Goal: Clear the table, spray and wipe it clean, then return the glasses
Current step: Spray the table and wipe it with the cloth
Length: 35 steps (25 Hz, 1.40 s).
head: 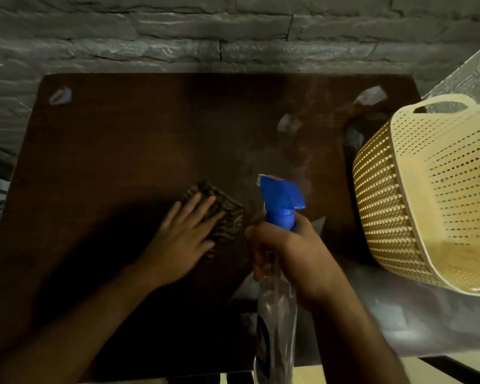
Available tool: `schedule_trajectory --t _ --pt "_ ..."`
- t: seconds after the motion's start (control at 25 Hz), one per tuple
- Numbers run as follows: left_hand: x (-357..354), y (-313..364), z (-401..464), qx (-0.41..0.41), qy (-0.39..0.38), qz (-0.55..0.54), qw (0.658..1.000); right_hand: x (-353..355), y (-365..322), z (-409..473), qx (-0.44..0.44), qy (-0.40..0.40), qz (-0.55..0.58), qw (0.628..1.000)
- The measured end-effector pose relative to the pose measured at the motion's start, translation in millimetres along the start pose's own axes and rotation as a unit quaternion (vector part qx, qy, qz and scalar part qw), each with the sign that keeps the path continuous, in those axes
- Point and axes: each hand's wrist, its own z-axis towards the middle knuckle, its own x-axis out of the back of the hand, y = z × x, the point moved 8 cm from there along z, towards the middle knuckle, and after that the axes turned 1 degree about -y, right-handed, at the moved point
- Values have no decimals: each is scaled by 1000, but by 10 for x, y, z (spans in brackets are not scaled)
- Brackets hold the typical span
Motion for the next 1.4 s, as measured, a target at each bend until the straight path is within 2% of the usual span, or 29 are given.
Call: schedule_trajectory --t 0.04,0.08,0.16,0.24,0.28,0.36,0.44,0.48,0.56,0.68,0.72,0.76,0.84,0.96,1.0,1.08,1.16,1.24,1.32,1.4 --pt "-5 -255 -60 12 1 1 1000 21 33 -5 0 1 -3 1000" --pt "79 -628 52 61 16 7 998 58 76 -28 -1 4 -10 1000" --pt "331 -1371 490 229 13 -42 972 112 145 -69 -5 13 -24 1000" --pt "478 -1532 918 315 -10 -64 947 110 202 -147 -5 15 -32 999" --pt "472 -1300 1058 308 -15 -58 949 92 207 -178 1 12 -37 999" --pt "209 -466 967 210 -32 -44 976 52 215 -247 13 3 -47 999" --pt "-71 252 277 106 -6 -26 994 22 227 -328 15 -8 -45 999" --pt "-146 344 -104 104 8 -28 994 32 231 -369 15 -12 -41 999" --pt "-98 -72 -360 160 18 -43 986 110 256 -461 20 -11 -44 999" --pt "190 -1014 143 316 33 -73 945 199 342 -588 28 -8 -64 998" --pt "285 -1085 333 344 16 -77 936 213 389 -639 29 -9 -66 997" --pt "330 -969 476 344 8 -74 936 224 423 -676 32 -12 -66 997" --pt "110 -329 383 262 -6 -51 964 218 466 -777 34 -25 -57 997" --pt "-354 726 -740 120 7 -21 993 195 515 -894 37 -39 -30 998" --pt "-395 706 -996 122 8 -25 992 207 545 -911 35 -39 -25 998" --pt "-282 47 -959 193 -5 -24 981 215 595 -901 33 -44 -32 998" --pt "1 -702 -490 298 6 -47 953 197 675 -858 30 -41 -42 998" --pt "198 -904 115 330 -4 -43 943 146 773 -807 19 -34 -34 999" --pt "110 -446 385 277 -16 -36 960 36 874 -757 6 -33 -17 999" --pt "-171 345 -12 171 -27 -20 985 -38 925 -749 -5 -31 -9 999"
